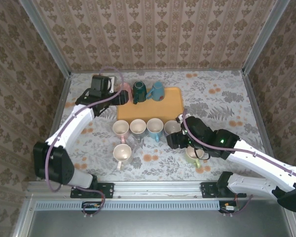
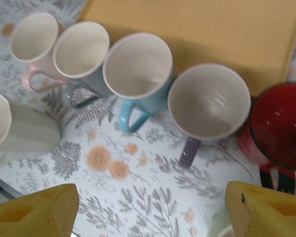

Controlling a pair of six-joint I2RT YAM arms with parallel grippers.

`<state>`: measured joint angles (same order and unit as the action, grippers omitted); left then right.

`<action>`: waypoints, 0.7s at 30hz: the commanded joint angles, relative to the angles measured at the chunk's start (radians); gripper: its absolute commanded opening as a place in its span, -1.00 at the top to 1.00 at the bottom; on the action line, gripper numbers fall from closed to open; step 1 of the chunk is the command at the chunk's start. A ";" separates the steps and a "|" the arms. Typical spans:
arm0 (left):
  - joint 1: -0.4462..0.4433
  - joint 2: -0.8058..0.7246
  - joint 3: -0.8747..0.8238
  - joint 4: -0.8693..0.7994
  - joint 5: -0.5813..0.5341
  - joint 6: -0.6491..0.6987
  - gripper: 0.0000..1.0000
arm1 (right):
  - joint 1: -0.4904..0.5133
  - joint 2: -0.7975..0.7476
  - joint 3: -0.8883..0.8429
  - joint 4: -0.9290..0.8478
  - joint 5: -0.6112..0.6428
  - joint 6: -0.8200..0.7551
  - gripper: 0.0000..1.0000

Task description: Turn the mug right side up

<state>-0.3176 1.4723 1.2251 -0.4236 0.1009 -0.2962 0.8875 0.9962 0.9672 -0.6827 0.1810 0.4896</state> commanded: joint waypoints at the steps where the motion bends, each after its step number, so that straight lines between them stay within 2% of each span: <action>1: 0.061 0.088 0.048 0.025 0.046 0.075 -0.46 | -0.009 -0.027 -0.002 0.098 -0.037 -0.055 -0.57; 3: 0.077 0.175 0.107 0.010 0.070 0.137 -0.38 | -0.015 -0.049 -0.017 0.109 -0.034 -0.057 -0.57; 10: 0.095 0.454 0.350 -0.156 0.106 0.293 -0.32 | -0.048 -0.119 -0.025 0.094 -0.042 -0.088 -0.57; 13: 0.110 0.494 0.371 -0.164 0.118 0.302 -0.26 | -0.064 -0.147 -0.020 0.086 -0.046 -0.105 -0.57; 18: 0.119 0.543 0.389 -0.148 0.202 0.291 -0.14 | -0.089 -0.148 -0.017 0.077 -0.073 -0.121 -0.57; 21: 0.119 0.575 0.411 -0.163 0.186 0.287 -0.02 | -0.096 -0.142 -0.006 0.059 -0.080 -0.131 -0.57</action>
<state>-0.2020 2.0289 1.5951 -0.5549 0.2520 -0.0280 0.7998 0.8536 0.9527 -0.6048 0.1249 0.3878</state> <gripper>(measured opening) 0.518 0.787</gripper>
